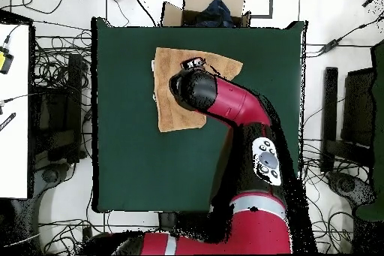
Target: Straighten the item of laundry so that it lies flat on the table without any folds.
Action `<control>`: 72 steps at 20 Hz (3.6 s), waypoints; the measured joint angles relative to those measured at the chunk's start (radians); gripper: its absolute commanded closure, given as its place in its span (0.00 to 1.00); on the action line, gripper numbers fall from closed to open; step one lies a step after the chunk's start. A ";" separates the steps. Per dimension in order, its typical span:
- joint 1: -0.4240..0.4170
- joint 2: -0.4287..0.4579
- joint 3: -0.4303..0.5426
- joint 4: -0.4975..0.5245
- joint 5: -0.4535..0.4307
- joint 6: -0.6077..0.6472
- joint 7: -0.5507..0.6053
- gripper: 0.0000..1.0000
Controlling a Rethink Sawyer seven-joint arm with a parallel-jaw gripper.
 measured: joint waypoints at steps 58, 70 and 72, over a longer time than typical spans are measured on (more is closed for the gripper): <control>0.005 0.136 0.130 0.361 0.047 -0.567 0.000 0.00; -0.018 0.136 0.231 0.490 0.049 -0.797 0.013 0.00; -0.015 0.137 0.240 0.500 0.051 -0.815 0.017 0.00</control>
